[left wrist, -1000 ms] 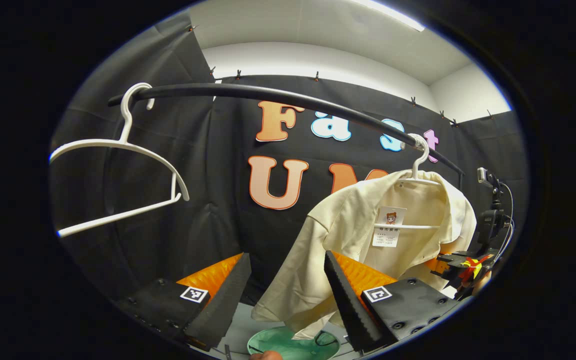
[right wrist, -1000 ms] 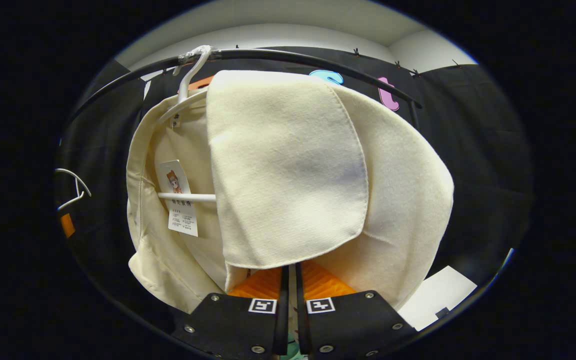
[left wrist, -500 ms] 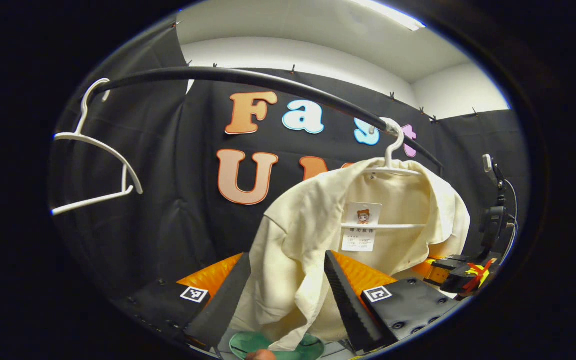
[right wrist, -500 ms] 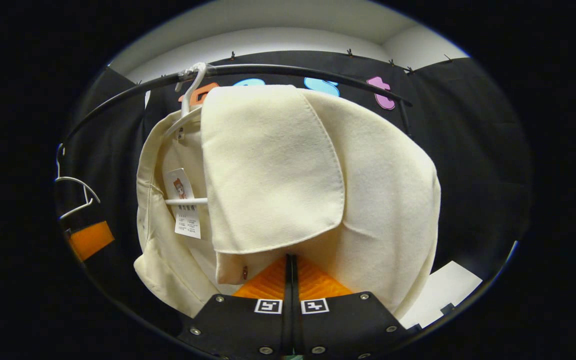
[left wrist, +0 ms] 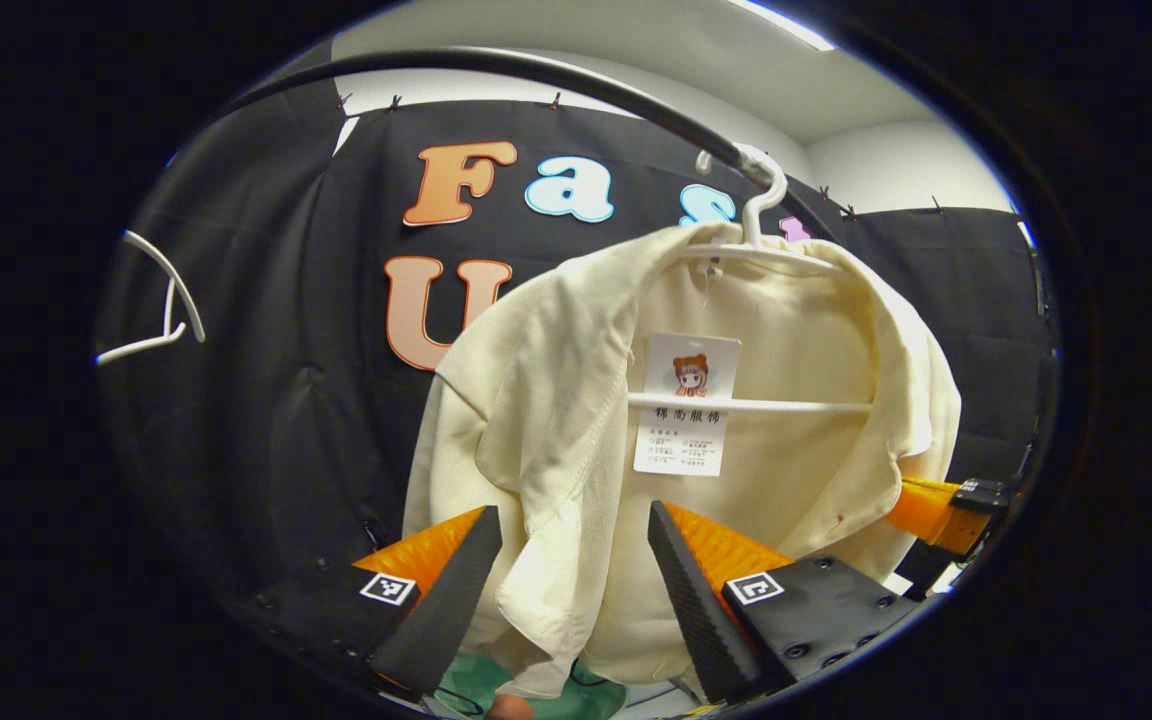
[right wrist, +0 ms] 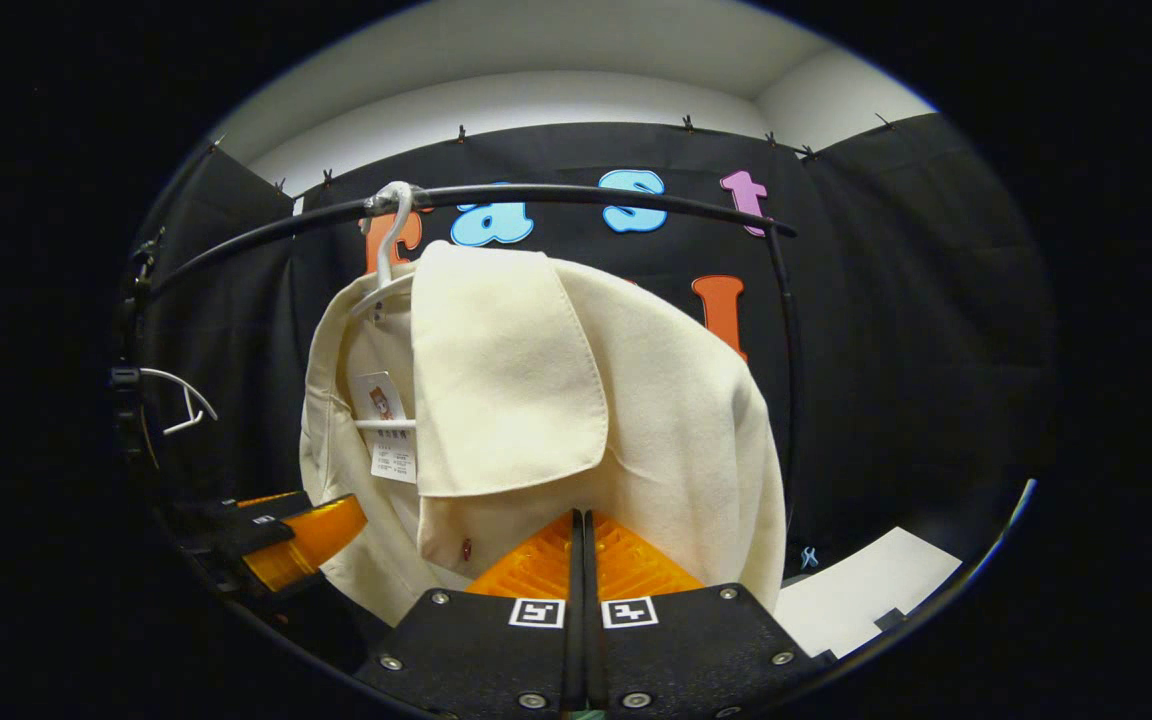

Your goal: Grasp the clothes on the hanger with both hands and then place them into the laundry hamper below.

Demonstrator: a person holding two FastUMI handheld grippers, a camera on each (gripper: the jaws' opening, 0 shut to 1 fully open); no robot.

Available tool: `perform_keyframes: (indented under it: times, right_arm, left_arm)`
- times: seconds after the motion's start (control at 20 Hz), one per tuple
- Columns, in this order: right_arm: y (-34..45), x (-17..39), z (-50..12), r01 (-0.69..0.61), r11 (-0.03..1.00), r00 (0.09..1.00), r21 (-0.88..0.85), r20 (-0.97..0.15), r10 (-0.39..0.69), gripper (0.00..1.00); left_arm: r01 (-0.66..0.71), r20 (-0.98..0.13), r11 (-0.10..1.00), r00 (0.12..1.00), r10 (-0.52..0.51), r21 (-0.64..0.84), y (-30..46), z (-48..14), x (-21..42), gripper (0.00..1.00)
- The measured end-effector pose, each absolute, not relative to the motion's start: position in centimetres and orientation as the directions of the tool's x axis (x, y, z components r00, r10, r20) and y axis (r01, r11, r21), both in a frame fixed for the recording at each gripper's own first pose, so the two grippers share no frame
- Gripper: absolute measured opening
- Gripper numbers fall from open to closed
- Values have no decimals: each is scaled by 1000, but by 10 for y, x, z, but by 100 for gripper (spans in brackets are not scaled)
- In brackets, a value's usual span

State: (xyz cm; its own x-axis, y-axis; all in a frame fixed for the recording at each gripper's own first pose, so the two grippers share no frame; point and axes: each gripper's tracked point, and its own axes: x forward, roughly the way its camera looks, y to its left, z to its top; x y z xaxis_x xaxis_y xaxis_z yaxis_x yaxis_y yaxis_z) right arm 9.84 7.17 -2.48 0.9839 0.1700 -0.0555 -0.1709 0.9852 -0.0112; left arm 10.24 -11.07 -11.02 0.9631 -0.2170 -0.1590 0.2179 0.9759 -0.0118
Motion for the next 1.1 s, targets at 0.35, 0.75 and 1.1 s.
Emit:
perform_keyframes:
  times: [0.35,0.75,1.1]
  right_arm:
    - [78,66,-11,-194,981,981,-11,-14,194,6]
    - [107,55,-26,-237,966,968,105,-63,244,67]
    - [112,96,-37,-124,991,988,55,-87,129,89]
  left_arm:
    - [150,-153,986,978,-139,65,-110,-129,131,100]
    - [163,-162,987,974,-160,3,-111,-134,142,100]
    - [160,-166,987,974,-154,23,-108,-135,143,76]
